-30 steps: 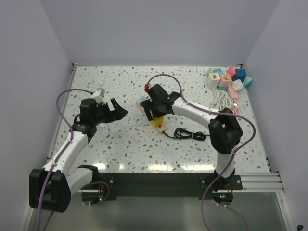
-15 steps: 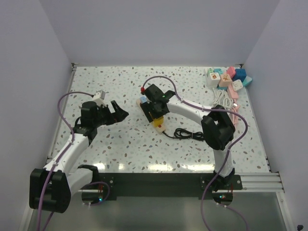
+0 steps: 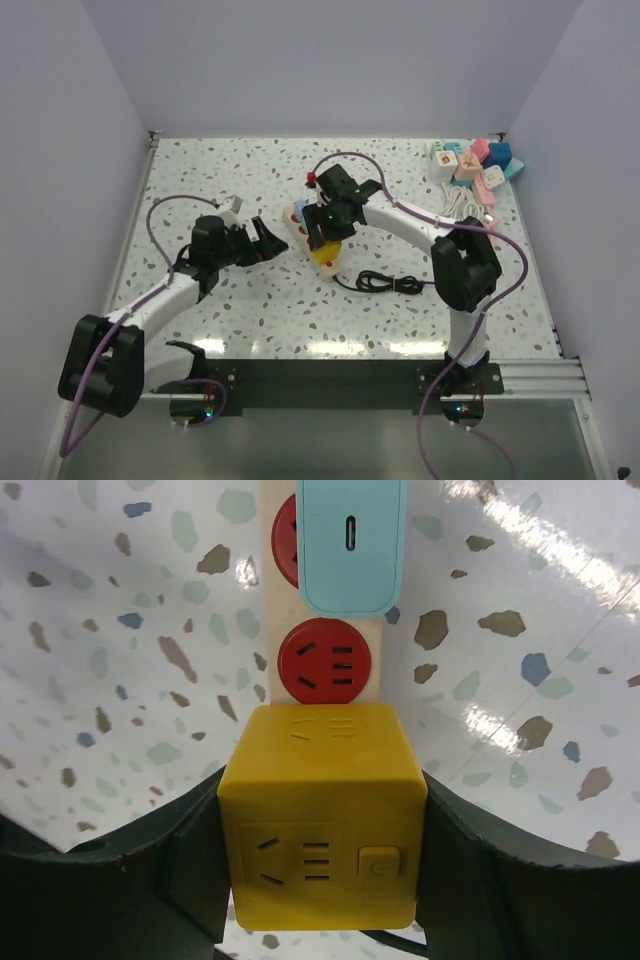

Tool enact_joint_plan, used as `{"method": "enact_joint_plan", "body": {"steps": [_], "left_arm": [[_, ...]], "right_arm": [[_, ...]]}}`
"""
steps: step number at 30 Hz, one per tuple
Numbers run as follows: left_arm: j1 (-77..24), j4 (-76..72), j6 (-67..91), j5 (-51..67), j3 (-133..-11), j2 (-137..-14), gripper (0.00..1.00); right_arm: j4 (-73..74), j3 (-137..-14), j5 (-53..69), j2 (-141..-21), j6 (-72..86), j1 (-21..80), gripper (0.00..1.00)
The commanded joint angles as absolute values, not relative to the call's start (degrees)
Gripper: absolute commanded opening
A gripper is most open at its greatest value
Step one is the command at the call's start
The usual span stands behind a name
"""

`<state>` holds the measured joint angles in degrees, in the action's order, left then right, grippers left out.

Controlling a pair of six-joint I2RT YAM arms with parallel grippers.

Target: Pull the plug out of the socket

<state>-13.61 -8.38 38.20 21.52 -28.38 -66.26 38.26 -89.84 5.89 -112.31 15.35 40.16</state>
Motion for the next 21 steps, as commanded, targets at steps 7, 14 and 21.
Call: {"method": "enact_joint_plan", "body": {"steps": [7, 14, 21], "left_arm": [[-22.14, -13.63, 48.59, 10.3, -36.99, -79.61, 1.0], [-24.34, -11.61, 53.35, 8.88, -42.54, -90.51, 0.97], [-24.43, -12.21, 53.88, 9.49, -41.58, -93.16, 0.76]], "right_arm": [[26.91, -82.64, 23.47, -104.68, 28.55, 38.32, 0.0], [20.04, -77.17, 23.29, -103.1, 32.34, 38.32, 0.0], [19.16, -76.99, 23.99, -102.48, 32.34, 37.97, 0.0]]}}
